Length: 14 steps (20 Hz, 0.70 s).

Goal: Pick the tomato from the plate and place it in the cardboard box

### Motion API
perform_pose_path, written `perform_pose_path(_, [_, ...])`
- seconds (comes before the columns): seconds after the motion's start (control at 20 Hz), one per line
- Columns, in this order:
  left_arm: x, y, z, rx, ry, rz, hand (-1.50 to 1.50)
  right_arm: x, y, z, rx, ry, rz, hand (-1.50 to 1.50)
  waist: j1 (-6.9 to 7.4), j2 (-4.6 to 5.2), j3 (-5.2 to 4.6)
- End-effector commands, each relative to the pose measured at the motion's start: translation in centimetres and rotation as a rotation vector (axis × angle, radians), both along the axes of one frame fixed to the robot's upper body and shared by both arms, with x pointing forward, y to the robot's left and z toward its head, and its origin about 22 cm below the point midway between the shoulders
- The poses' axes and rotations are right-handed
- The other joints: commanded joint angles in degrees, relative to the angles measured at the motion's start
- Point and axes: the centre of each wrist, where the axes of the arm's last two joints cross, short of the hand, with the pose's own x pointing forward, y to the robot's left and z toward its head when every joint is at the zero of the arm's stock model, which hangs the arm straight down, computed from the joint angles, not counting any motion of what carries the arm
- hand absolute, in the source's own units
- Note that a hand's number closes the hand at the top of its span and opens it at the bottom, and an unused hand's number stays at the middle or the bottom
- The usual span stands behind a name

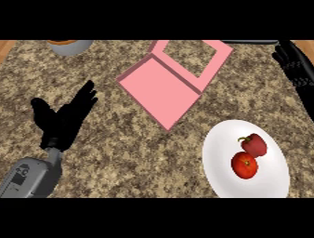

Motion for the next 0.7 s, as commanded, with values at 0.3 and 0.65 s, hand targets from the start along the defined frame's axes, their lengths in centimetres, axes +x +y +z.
perform_pose_path(0.3, [-0.2,2.6,4.9,0.294,-0.391,-0.145,0.0,-1.7,-8.4,7.8,-0.283,-0.026,0.045,-1.5,-1.71,0.59,1.26])
perform_pose_path(0.65, [-0.4,1.9,3.5,0.295,-0.441,-0.178,0.0,-2.1,-15.1,2.4,-0.219,-0.137,0.202,-1.5,-0.26,1.41,1.4])
